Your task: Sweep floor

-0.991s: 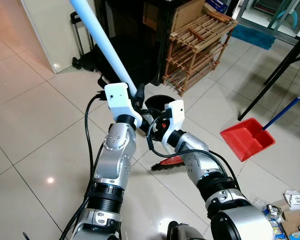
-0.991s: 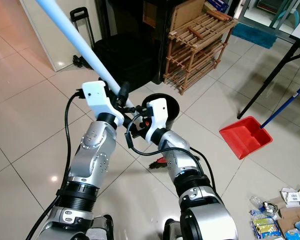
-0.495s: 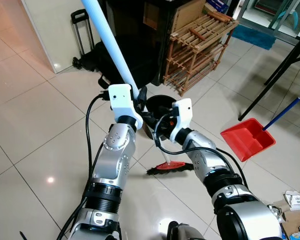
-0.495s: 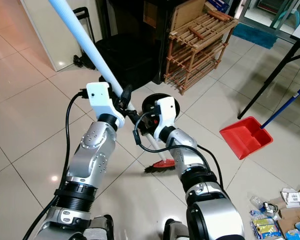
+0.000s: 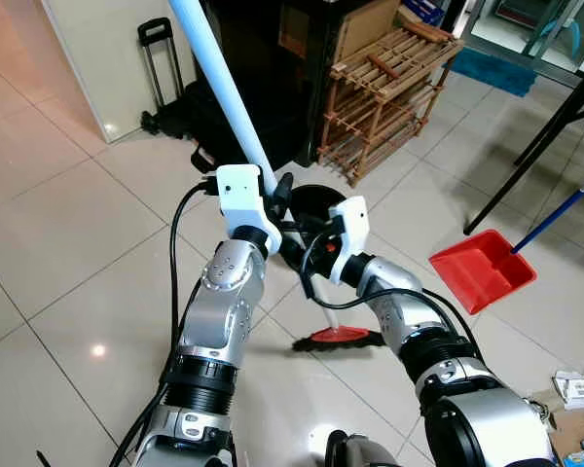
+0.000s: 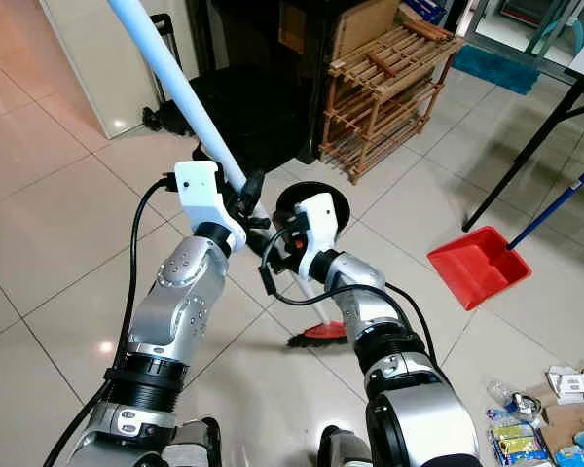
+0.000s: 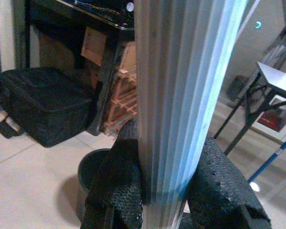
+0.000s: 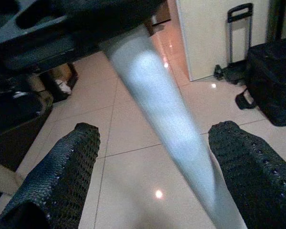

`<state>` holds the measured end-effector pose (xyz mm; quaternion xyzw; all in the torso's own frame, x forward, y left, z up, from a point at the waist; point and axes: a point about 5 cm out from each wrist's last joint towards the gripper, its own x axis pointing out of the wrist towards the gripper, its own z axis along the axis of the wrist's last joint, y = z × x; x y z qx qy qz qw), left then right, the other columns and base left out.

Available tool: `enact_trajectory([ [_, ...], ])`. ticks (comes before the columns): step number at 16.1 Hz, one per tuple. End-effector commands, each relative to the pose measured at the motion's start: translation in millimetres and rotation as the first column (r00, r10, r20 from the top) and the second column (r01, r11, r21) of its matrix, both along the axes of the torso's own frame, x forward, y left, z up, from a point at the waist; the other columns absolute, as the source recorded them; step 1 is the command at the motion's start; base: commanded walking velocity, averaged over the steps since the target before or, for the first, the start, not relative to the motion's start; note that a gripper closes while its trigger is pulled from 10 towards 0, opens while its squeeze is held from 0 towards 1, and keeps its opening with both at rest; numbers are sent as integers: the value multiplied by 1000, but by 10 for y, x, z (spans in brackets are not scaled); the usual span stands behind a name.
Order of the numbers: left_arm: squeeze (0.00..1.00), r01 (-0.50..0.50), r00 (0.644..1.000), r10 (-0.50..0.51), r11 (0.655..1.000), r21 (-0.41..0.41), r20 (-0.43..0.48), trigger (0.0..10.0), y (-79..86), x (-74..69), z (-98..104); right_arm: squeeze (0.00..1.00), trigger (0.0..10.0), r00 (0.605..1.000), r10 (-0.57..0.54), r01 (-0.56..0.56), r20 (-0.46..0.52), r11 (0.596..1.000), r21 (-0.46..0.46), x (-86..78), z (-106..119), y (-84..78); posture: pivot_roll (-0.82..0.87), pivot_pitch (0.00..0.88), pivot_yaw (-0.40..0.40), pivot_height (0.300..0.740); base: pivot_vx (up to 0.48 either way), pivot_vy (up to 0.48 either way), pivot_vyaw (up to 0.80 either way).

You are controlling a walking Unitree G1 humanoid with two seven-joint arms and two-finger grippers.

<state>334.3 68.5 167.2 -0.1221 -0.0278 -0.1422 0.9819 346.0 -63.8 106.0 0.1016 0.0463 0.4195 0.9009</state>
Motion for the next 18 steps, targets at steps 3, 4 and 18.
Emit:
enact_trajectory([
  [3, 0, 50, 997, -48, 998, -38, 53, 10000, -111, -29, 159, 0, 10000, 1000, 13, -13, -6, 1000, 11, -6, 4, 42, 72, 152, -16, 740, 0, 0, 0],
  [4, 0, 53, 997, -50, 998, -44, 52, 10000, -122, -31, 165, 0, 10000, 1000, 20, -20, -5, 1000, 14, -14, 1, 59, 72, 152, -16, 740, 0, 0, 0],
  [18, 0, 111, 994, -110, 990, -87, 25, 10000, -216, -87, 161, 0, 0, 995, 99, -98, -20, 994, 40, -85, -39, 160, 78, 152, -13, 740, 0, 0, 0],
])
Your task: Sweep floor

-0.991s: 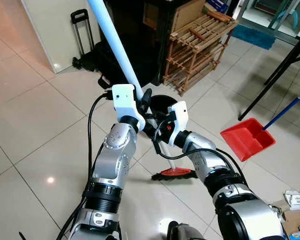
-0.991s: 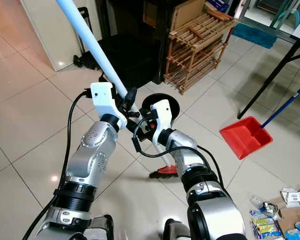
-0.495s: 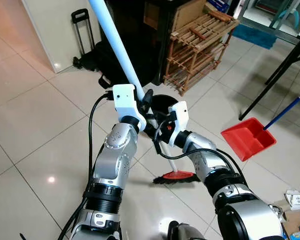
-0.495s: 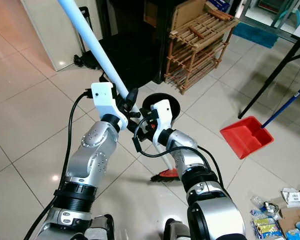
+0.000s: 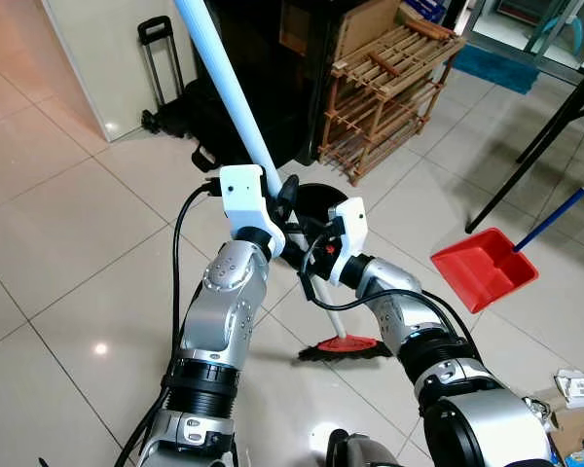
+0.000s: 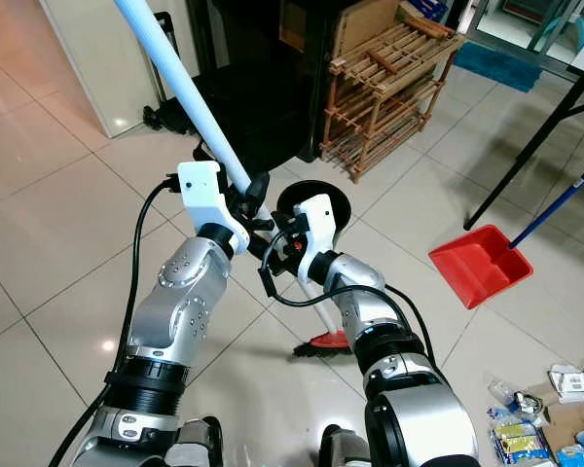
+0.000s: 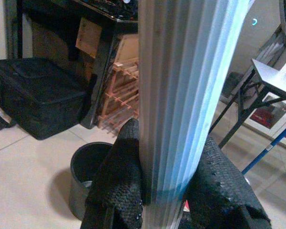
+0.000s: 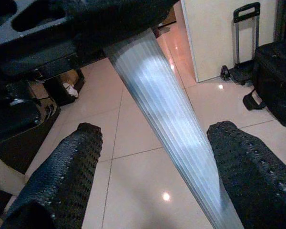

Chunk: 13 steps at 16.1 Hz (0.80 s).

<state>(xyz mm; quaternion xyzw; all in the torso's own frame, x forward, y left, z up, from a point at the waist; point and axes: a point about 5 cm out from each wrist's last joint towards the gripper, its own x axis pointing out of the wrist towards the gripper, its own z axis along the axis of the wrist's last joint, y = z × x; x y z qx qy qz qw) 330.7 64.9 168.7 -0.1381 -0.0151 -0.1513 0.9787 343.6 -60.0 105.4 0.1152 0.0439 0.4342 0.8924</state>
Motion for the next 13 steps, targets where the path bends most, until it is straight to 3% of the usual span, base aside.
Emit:
enact_trajectory([
  [1, 0, 88, 995, -85, 994, -60, 49, 10000, -181, -51, 145, 0, 0, 997, 69, -69, -16, 998, 13, -65, -34, 126, 77, 153, -13, 740, 0, 0, 0],
  [13, 0, 92, 995, -87, 991, -93, 51, 10000, -245, -31, 199, 0, 0, 994, 106, -105, -28, 994, 40, -121, -59, 210, 81, 158, -16, 740, 0, 0, 0],
])
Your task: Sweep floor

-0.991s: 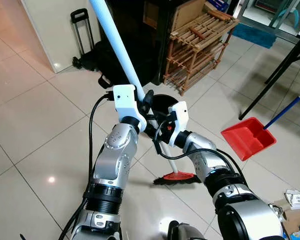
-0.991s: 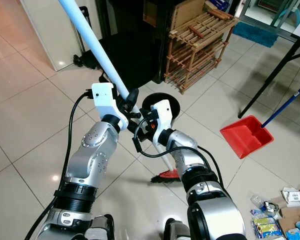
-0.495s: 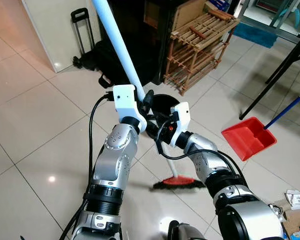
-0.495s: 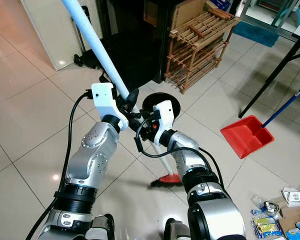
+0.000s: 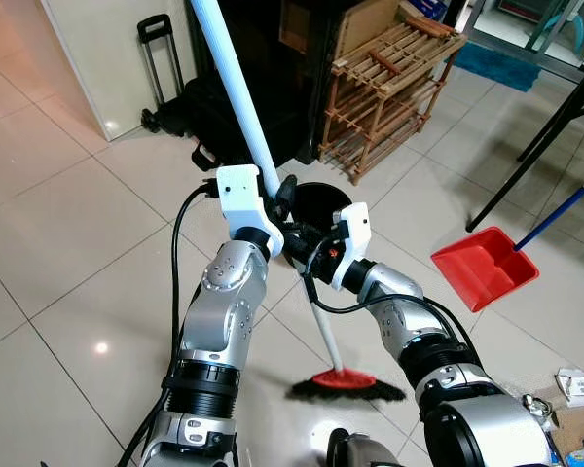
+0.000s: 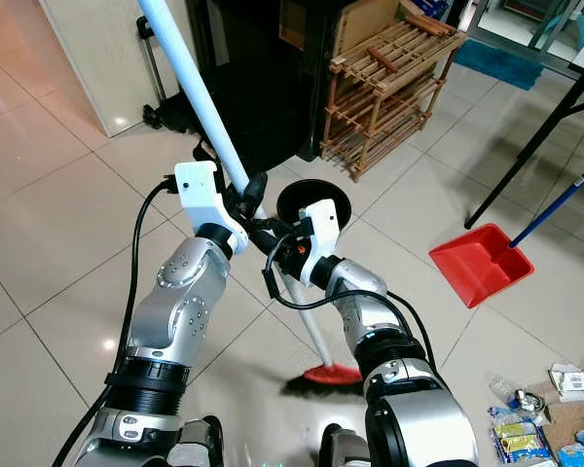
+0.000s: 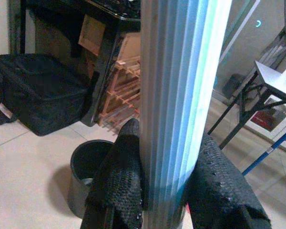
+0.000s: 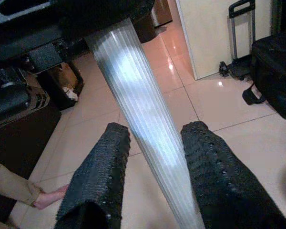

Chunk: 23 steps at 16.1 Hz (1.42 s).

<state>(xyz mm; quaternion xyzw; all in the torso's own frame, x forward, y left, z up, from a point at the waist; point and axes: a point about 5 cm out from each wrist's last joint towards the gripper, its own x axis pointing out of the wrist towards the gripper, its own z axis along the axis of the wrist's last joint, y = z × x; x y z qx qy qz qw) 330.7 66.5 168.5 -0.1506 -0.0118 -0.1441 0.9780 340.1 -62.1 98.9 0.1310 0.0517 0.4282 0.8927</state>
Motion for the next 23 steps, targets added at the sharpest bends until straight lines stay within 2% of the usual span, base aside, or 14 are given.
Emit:
enact_trajectory([
  [1, 0, 103, 993, -98, 992, -71, 64, 10000, -262, -33, 201, 0, 0, 993, 118, -118, 0, 993, 21, -91, 3, 235, 81, 158, -15, 740, 0, 0, 0],
  [17, 0, 102, 993, -97, 992, -72, 63, 10000, -270, -33, 201, 0, 0, 992, 123, -123, -5, 992, 26, -107, -13, 252, 81, 156, -13, 740, 0, 0, 0],
  [18, 59, 99, 993, -95, 993, -66, 66, 10000, -269, -33, 201, 0, 0, 993, 121, -121, -5, 992, 21, -107, -16, 249, 81, 156, -13, 740, 0, 0, 0],
  [19, 1000, 99, 993, -95, 993, -62, 66, 10000, -269, -34, 198, 0, 0, 994, 114, -114, -6, 993, 14, -103, -20, 243, 81, 156, -13, 740, 0, 0, 0],
  [20, 1000, 99, 993, -95, 993, -62, 66, 10000, -269, -34, 198, 0, 0, 994, 114, -114, -6, 993, 14, -103, -20, 243, 81, 156, -13, 740, 0, 0, 0],
  [21, 1000, 98, 993, -94, 993, -59, 65, 10000, -268, -34, 194, 0, 10000, 995, 102, -102, -8, 995, 7, -95, -23, 236, 80, 156, -12, 740, 0, 0, 0],
  [22, 1000, 98, 993, -94, 994, -52, 66, 10000, -269, -33, 193, 0, 10000, 995, 98, -98, -10, 995, 5, -92, -26, 234, 79, 154, -10, 740, 0, 0, 0],
  [23, 655, 98, 993, -94, 994, -48, 66, 10000, -271, -33, 191, 0, 10000, 995, 98, -98, -10, 995, 4, -92, -27, 233, 79, 153, -11, 740, 0, 0, 0],
])
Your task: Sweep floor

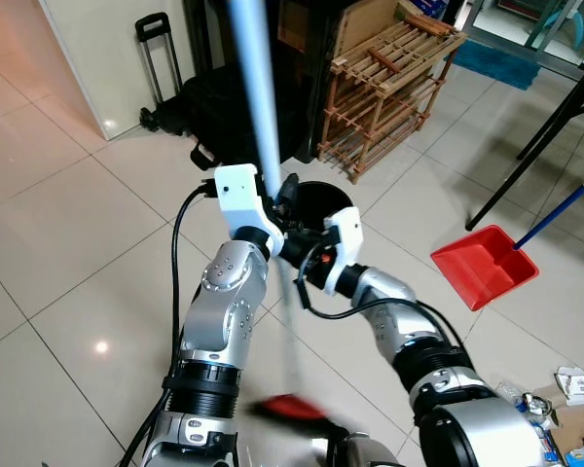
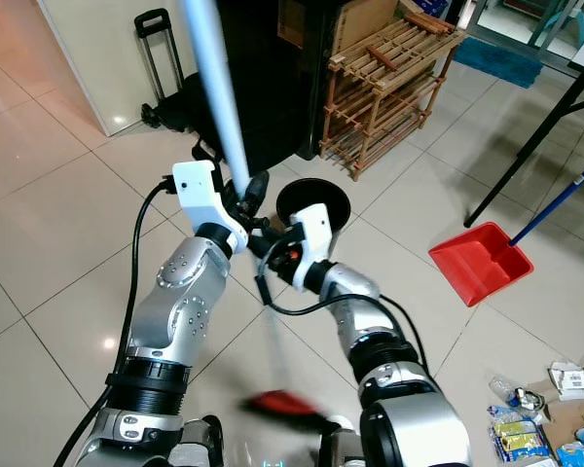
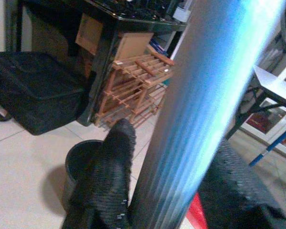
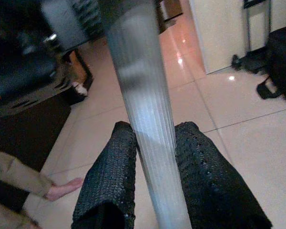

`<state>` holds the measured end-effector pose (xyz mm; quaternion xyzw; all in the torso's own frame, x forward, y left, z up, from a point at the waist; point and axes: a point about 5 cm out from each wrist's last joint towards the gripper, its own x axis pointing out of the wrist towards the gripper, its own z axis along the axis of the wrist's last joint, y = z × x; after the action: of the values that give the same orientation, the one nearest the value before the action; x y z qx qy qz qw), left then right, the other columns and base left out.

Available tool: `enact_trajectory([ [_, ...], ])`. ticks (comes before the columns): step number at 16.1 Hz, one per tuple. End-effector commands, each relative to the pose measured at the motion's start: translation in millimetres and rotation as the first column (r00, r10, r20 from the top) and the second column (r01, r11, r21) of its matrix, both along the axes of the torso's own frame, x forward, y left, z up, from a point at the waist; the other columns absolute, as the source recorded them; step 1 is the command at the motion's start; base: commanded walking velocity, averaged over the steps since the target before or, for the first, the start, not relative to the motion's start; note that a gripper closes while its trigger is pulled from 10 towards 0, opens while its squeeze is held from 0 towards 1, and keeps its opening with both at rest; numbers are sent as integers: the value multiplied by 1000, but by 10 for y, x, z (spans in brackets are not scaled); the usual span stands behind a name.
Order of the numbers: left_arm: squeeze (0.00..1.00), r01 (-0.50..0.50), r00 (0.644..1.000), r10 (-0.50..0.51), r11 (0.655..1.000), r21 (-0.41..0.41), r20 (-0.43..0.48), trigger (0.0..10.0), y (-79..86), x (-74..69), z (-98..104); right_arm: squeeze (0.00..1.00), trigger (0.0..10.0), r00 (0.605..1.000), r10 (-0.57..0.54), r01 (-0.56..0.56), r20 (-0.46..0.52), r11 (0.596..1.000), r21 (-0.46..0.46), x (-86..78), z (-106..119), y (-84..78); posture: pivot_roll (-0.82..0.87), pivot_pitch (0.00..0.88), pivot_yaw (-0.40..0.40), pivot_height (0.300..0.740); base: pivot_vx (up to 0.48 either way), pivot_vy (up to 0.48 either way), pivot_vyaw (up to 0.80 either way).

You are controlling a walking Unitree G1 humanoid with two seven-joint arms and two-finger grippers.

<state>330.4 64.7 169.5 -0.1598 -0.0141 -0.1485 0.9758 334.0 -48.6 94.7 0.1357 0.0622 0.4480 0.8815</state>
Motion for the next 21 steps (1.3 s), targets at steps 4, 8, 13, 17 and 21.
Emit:
enact_trajectory([
  [4, 0, 81, 995, -79, 996, -29, 63, 10000, -250, -27, 184, 0, 10000, 999, 52, -52, 8, 999, -3, -31, 16, 100, 80, 154, -12, 740, 0, 0, 0],
  [8, 0, 79, 994, -77, 996, -28, 75, 10000, -252, -25, 199, 0, 10000, 999, 53, -53, 2, 999, -7, -39, 5, 118, 79, 154, -11, 740, 0, 0, 0],
  [13, 0, 84, 994, -82, 996, -26, 79, 10000, -262, -31, 199, 0, 0, 999, 41, -40, -20, 999, 13, -34, -6, 97, 80, 155, -11, 740, 0, 0, 0],
  [17, 0, 88, 993, -86, 996, -24, 79, 10000, -268, -31, 199, 0, 0, 1000, 27, -28, -12, 1000, -9, -31, -18, 89, 79, 153, -8, 740, 0, 0, 0],
  [21, 1000, 108, 991, -105, 994, -24, 85, 10000, -287, -48, 200, 0, 10000, 1000, 19, -20, -25, 999, -33, -28, -43, 92, 80, 153, -9, 740, 0, 0, 0],
])
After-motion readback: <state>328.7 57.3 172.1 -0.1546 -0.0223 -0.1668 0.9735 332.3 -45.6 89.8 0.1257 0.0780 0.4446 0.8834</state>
